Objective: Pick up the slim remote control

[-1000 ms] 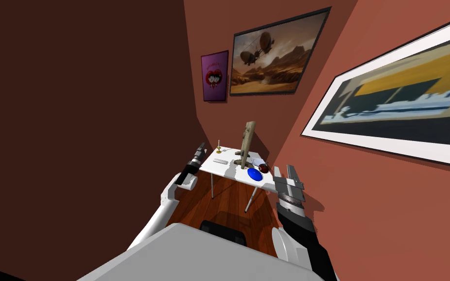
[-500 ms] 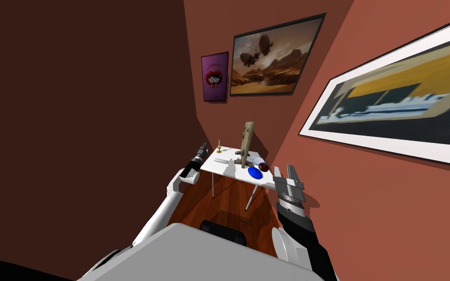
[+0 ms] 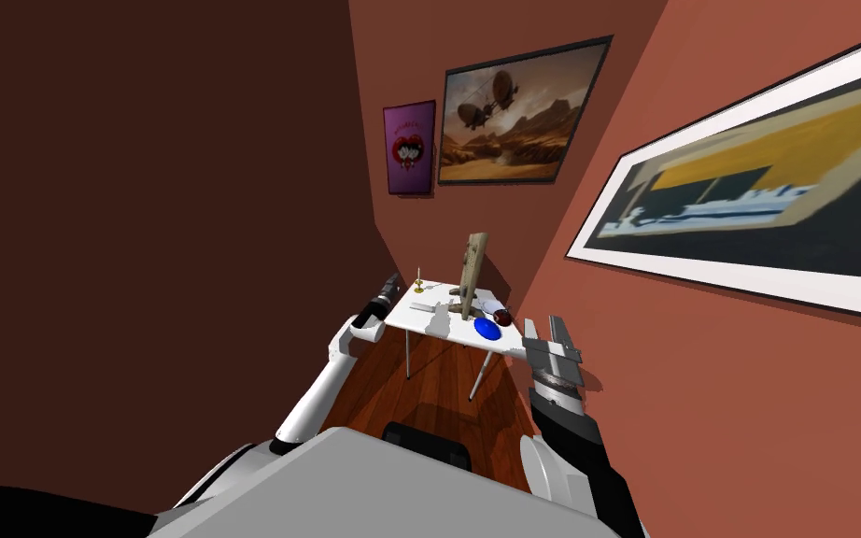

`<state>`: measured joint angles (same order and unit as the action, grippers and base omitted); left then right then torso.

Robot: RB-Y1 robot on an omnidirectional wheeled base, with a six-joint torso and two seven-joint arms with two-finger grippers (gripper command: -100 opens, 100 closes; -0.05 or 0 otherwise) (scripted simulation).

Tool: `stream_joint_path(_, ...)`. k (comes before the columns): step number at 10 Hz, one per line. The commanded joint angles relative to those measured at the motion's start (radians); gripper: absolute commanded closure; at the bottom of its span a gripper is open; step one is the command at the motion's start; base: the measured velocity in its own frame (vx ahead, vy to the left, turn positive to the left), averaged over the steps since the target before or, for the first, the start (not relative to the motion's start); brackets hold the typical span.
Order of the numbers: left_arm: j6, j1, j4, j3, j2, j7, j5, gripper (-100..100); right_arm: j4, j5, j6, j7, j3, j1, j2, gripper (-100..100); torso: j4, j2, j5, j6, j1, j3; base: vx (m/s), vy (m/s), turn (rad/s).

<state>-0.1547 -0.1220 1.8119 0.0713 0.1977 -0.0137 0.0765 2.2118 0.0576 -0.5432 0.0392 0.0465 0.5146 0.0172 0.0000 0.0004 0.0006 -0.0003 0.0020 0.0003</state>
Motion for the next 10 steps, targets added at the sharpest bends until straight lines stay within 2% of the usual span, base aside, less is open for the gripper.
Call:
stream_joint_path(1,-0.05,-0.05,-0.05,0.01,0.011,-0.004,0.011,-100,0.0,0.0,0.0,0.0,0.0,0.0,0.0,0,0.0,0.0,0.0,0.0,0.0,0.0,-0.038,0.048,-0.067)
stream_joint_path(3,-0.1,-0.06,-0.059,0.01,0.011,-0.004,0.011,-100,0.0,0.0,0.0,0.0,0.0,0.0,0.0,0,0.0,0.001,0.0,0.0,0.001,0.001,-0.02,0.035,-0.025)
stream_joint_path(4,-0.131,-0.106,-0.107,0.019,0.019,-0.008,0.018,-100,0.0,0.0,0.0,0.0,0.0,0.0,0.0,0,0.0,0.0,0.0,0.0,0.0,0.0,-0.016,0.022,-0.071)
stream_joint_path(6,-0.174,-0.112,-0.112,0.019,0.019,-0.008,0.018,-100,0.0,0.0,0.0,0.0,0.0,0.0,0.0,0,0.0,0.0,0.0,0.0,-0.001,0.0,-0.011,0.019,-0.031)
stream_joint_path(7,-0.208,-0.16,-0.159,0.027,0.026,-0.012,0.026,-100,0.0,0.0,0.0,0.0,0.0,0.0,0.0,0,0.0,0.0,0.0,0.0,-0.001,0.0,-0.011,0.022,-0.068)
stream_joint_path(9,-0.249,-0.164,-0.167,0.027,0.026,-0.012,0.026,-100,0.0,0.0,0.0,0.0,0.0,0.0,0.0,0,0.0,0.0,0.0,0.0,0.0,0.0,-0.008,0.023,-0.035)
stream_joint_path(10,-0.282,-0.213,-0.218,0.036,0.034,-0.017,0.033,-100,0.0,0.0,0.0,0.0,0.0,0.0,0.0,0,0.0,-0.001,0.0,0.0,-0.001,0.0,-0.01,0.023,-0.144)
